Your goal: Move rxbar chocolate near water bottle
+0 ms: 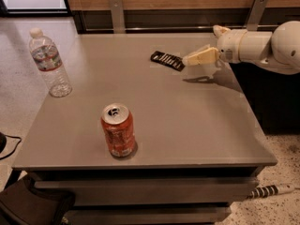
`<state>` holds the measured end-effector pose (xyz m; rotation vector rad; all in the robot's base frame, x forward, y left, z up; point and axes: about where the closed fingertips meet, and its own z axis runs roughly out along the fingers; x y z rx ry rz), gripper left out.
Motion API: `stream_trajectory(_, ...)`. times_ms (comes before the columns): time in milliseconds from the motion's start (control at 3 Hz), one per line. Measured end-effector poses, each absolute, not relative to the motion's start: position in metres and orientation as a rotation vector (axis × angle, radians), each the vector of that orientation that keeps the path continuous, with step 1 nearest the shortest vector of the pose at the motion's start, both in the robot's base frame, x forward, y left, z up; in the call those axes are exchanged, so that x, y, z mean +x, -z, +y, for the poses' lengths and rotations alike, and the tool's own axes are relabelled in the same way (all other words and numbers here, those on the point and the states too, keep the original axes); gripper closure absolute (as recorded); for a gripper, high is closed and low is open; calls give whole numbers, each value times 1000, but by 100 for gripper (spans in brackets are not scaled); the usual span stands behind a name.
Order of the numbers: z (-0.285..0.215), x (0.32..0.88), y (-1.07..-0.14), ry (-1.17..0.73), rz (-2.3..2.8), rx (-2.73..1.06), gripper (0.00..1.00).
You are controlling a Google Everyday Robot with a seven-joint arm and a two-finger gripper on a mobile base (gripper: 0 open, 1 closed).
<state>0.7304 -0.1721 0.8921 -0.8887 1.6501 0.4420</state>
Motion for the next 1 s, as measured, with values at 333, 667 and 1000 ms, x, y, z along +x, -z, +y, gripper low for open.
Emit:
stream_trajectory(333,-168,744,-884,-491,1646,-919,0)
stream_trajectory(667,-151,751,-870,-544,1639,-911,0)
stream_trajectory(1000,-126,756,-857,-581,1616,-883,0)
